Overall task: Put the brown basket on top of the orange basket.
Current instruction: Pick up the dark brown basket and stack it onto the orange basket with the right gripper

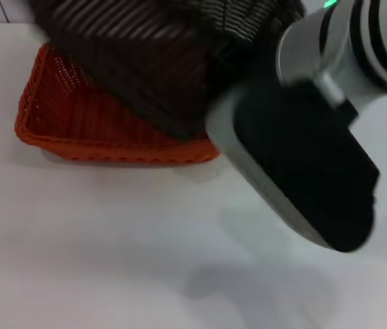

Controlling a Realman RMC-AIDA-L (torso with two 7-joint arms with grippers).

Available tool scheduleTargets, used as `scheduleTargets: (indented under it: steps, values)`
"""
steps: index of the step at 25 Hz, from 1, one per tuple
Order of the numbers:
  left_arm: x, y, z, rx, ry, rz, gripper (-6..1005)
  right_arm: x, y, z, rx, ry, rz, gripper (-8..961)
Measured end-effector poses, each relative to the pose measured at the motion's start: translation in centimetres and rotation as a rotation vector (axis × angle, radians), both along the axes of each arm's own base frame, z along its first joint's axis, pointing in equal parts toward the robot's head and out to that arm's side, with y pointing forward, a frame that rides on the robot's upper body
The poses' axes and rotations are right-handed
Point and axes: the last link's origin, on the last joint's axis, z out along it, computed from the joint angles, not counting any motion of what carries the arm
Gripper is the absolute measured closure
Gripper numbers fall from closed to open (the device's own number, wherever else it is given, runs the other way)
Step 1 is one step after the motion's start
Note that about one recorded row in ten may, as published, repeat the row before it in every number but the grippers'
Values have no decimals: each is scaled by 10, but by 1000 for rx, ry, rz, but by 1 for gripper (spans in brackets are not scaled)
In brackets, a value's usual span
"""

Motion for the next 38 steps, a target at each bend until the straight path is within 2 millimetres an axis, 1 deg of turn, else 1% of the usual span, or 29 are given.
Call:
scheduleTargets:
  steps: [3, 5, 6, 7, 9, 12, 17, 21, 27, 30, 37, 38]
  values:
    - [0, 0, -3, -4, -5, 2, 186, 9, 6, -4, -1, -75, 149, 814]
    - [0, -1, -3, -5, -7, 4, 186, 13, 14, -7, 10, -101, 230, 814]
    - [0, -1, -3, -5, -7, 4, 186, 18, 23, -11, 21, -119, 291, 814]
    - [-1, -2, -6, -10, -12, 13, 186, 18, 23, -11, 21, -119, 291, 814]
    - [-1, -2, -6, -11, -13, 14, 186, 21, 33, -15, 34, -134, 351, 814]
    - [-2, -3, -6, -11, -14, 16, 186, 24, 38, -20, 31, -148, 377, 814]
    - [-1, -1, -6, -9, -15, 14, 186, 36, 49, -33, 6, -208, 402, 800]
    - [0, 0, -6, -6, -17, 12, 186, 39, 47, -38, -18, -187, 374, 771]
    - [0, 2, -6, -11, -20, 12, 186, 47, 42, -37, -23, -155, 279, 727]
    - [-1, 2, -8, -21, -23, 19, 186, 50, 37, -34, -18, -136, 238, 705]
    - [-2, 6, -10, -40, -24, 28, 186, 57, 20, -23, -12, -96, 215, 654]
    - [-1, 7, -10, -45, -24, 28, 186, 58, 15, -23, -19, -91, 211, 587]
